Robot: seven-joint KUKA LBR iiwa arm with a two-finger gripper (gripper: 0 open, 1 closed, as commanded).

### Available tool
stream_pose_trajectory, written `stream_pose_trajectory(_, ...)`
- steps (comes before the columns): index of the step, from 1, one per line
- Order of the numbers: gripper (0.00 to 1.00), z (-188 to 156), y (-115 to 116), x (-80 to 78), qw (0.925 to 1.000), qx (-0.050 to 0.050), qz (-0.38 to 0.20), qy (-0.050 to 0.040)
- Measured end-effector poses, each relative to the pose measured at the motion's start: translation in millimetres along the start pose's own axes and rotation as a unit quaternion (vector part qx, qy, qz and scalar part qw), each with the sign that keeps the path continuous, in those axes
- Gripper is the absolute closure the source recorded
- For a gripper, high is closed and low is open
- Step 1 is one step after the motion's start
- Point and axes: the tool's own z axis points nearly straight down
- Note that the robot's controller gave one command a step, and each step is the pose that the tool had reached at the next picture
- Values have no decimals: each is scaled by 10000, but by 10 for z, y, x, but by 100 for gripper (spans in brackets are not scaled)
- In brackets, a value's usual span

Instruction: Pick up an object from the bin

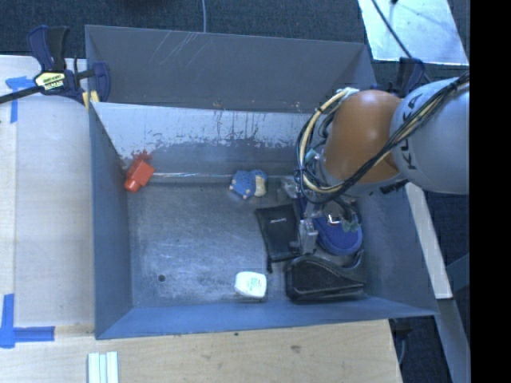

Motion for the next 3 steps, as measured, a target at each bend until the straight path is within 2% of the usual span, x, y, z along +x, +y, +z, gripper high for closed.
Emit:
stream_pose_trajectory(2, 0, -10, -6, -13, 10000, 0, 14, -17)
stream_pose_trajectory(3, 100, -21, -9, -23, 10000, 1, 16, -32)
